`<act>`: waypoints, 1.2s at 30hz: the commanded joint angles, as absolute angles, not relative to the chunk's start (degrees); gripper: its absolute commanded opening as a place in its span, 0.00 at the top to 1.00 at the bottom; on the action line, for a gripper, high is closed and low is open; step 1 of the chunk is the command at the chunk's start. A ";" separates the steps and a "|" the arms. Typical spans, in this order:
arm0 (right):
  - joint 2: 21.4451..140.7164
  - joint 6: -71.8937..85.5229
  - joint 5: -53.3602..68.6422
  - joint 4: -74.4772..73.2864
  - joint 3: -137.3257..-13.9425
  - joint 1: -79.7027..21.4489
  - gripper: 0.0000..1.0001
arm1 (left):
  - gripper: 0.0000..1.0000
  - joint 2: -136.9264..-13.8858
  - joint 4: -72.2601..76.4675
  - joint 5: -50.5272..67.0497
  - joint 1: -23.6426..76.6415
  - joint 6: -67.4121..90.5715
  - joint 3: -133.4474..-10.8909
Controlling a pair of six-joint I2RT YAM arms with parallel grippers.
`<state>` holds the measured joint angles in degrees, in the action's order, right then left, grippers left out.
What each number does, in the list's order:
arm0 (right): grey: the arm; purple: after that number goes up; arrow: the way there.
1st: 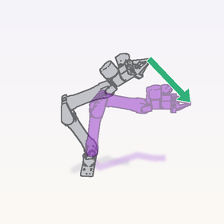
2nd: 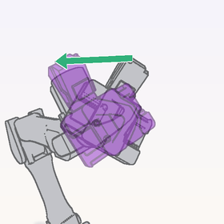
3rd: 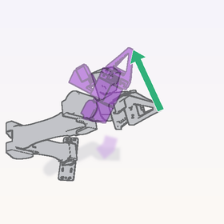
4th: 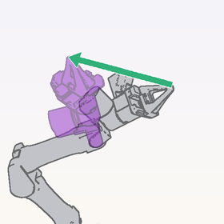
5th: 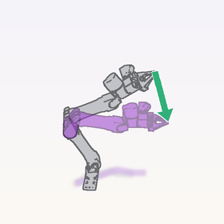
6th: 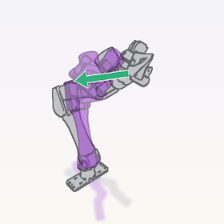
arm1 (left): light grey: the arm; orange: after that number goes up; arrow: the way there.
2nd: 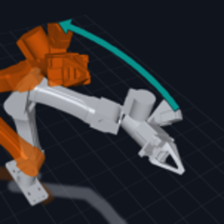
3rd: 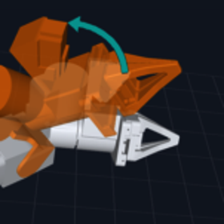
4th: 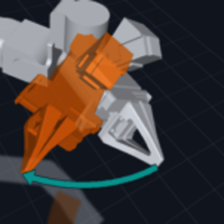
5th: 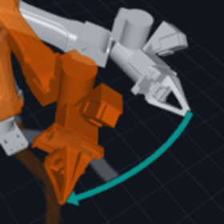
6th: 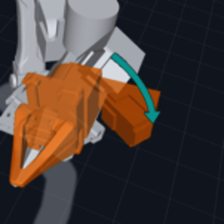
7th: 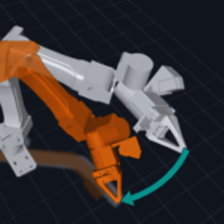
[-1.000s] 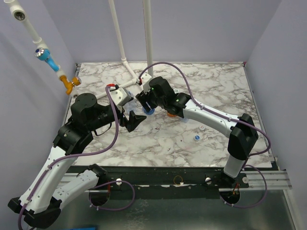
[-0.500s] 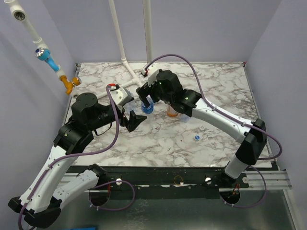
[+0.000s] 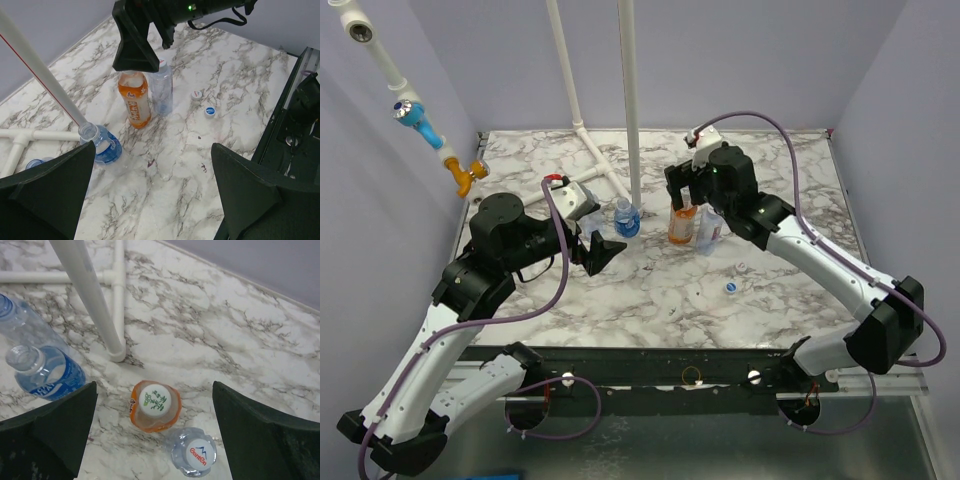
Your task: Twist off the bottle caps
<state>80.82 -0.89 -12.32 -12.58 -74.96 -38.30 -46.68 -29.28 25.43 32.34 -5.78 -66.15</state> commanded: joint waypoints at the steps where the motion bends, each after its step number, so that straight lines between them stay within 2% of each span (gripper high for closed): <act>1: 82.38 -1.56 -15.47 -11.36 -70.90 -37.98 0.00 | 0.01 -46.95 -27.98 27.15 32.08 -5.05 -66.26; 10: 84.30 -0.73 -15.54 -6.65 -67.66 -36.05 0.00 | 0.01 -47.03 -27.93 27.07 32.08 -4.75 -66.48; 14: 84.41 -0.31 -14.37 -4.49 -66.85 -35.94 0.05 | 0.01 -47.31 -27.94 27.28 31.99 -4.75 -66.58; 17: 84.79 -0.18 -12.26 -3.32 -66.96 -35.95 0.13 | 0.01 -47.62 -27.80 27.61 31.99 -4.75 -66.70; 21: 85.62 1.69 -10.62 -3.58 -67.64 -35.95 0.29 | 0.01 -47.75 -27.82 27.55 31.97 -4.75 -66.97; 29: 86.00 2.87 -8.01 -5.74 -66.91 -35.90 0.46 | 0.01 -47.71 -27.71 27.68 31.99 -4.92 -66.88; 34: 85.10 3.08 -8.41 -5.23 -66.78 -35.95 0.75 | 0.01 -47.90 -27.50 27.77 31.99 -5.01 -66.84; 36: 84.34 3.08 -8.16 -5.22 -67.83 -35.95 0.81 | 0.01 -47.90 -27.47 27.99 31.99 -4.92 -66.58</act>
